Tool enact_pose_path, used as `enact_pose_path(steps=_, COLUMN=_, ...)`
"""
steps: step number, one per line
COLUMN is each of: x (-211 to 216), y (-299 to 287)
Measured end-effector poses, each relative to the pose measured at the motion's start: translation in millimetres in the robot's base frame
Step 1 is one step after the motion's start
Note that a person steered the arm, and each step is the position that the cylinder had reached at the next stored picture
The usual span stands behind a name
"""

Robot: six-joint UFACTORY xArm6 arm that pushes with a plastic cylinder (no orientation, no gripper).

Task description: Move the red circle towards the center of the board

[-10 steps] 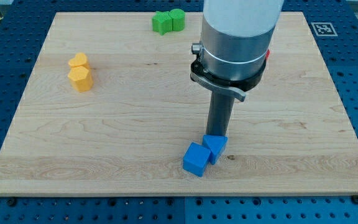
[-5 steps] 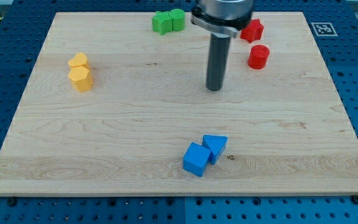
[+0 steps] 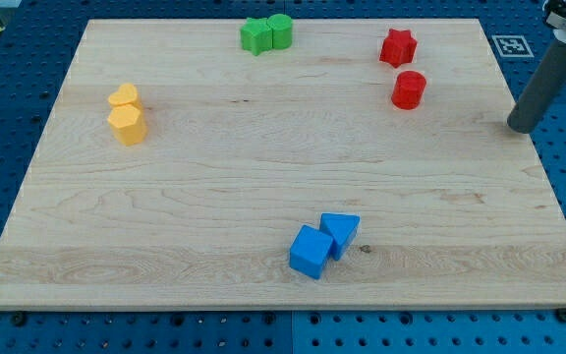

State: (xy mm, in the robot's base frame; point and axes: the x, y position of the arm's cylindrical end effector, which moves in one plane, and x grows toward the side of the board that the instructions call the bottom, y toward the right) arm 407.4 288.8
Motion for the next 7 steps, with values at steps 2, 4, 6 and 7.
enact_pose_path(steps=2, x=-84.0, y=-1.5)
enact_pose_path(steps=4, x=-85.3, y=-71.7)
enact_pose_path(steps=6, x=-84.8, y=-126.0)
enact_pose_path(steps=7, x=-78.4, y=-130.7)
